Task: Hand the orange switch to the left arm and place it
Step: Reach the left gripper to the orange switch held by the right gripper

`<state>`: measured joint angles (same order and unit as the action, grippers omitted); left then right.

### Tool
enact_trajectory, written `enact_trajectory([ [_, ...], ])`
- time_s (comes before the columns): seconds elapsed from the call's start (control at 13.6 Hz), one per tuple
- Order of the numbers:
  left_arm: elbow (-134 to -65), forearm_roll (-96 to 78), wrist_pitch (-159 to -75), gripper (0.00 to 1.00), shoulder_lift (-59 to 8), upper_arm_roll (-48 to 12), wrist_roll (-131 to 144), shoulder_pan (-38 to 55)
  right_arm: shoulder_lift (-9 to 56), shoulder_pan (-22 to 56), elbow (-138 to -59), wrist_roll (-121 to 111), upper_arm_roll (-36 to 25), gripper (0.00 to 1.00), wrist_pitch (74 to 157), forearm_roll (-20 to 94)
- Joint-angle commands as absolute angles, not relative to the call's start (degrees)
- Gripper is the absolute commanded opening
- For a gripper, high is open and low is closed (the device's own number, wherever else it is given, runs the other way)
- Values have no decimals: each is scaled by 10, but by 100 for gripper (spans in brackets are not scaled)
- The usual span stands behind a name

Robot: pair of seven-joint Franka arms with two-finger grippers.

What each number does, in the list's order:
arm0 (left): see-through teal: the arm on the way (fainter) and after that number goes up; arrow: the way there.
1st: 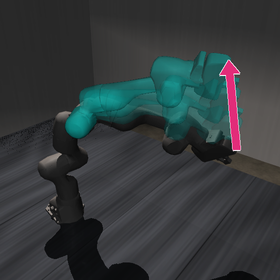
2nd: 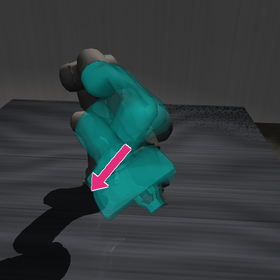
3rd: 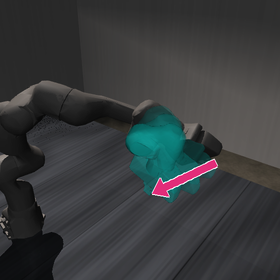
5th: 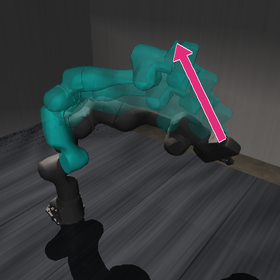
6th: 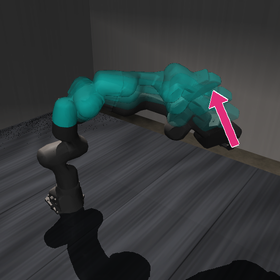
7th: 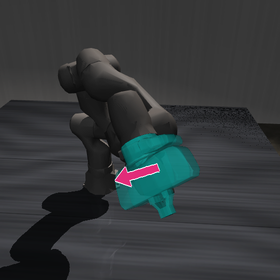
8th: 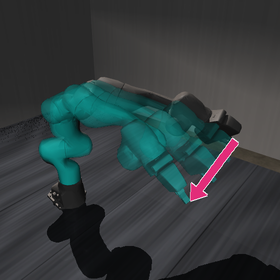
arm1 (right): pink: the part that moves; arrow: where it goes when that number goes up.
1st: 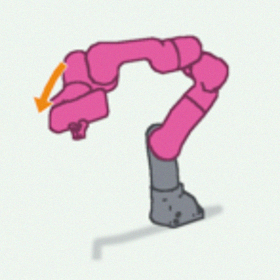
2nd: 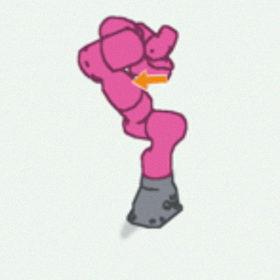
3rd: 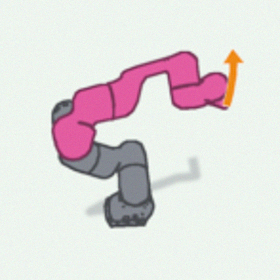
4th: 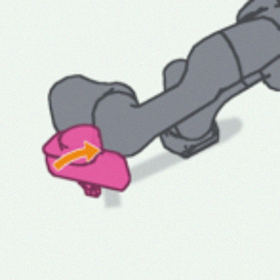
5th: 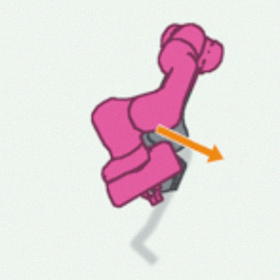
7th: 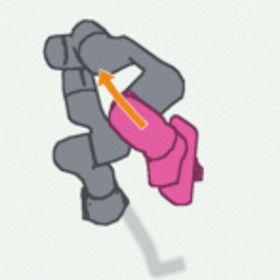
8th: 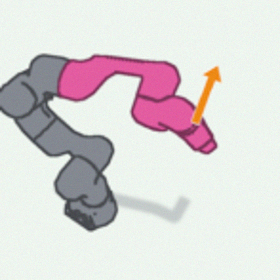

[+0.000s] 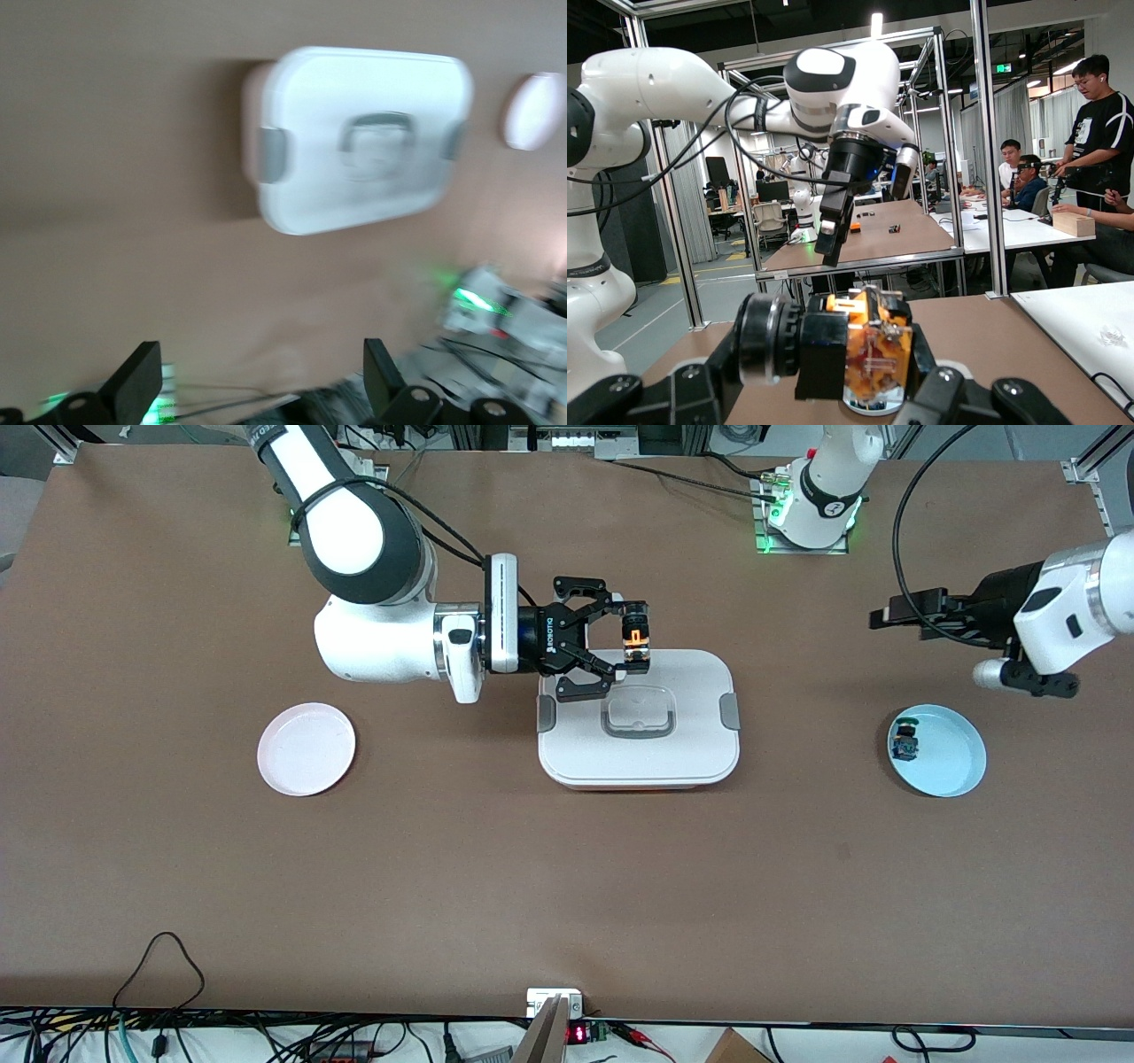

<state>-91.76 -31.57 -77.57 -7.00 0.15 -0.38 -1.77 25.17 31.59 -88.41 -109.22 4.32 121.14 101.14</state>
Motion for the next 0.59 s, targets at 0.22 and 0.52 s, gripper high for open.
enact_trajectory([
  [0.22, -927, -637, -791, 100, -116, -29, -30, -12, 259, 321, -872, -1105, 41, 0, 1214, 1027],
  [0.52, -996, -783, -949, 100, -115, -100, -126, -5, 258, 320, -872, -1101, 41, 0, 1214, 1027],
])
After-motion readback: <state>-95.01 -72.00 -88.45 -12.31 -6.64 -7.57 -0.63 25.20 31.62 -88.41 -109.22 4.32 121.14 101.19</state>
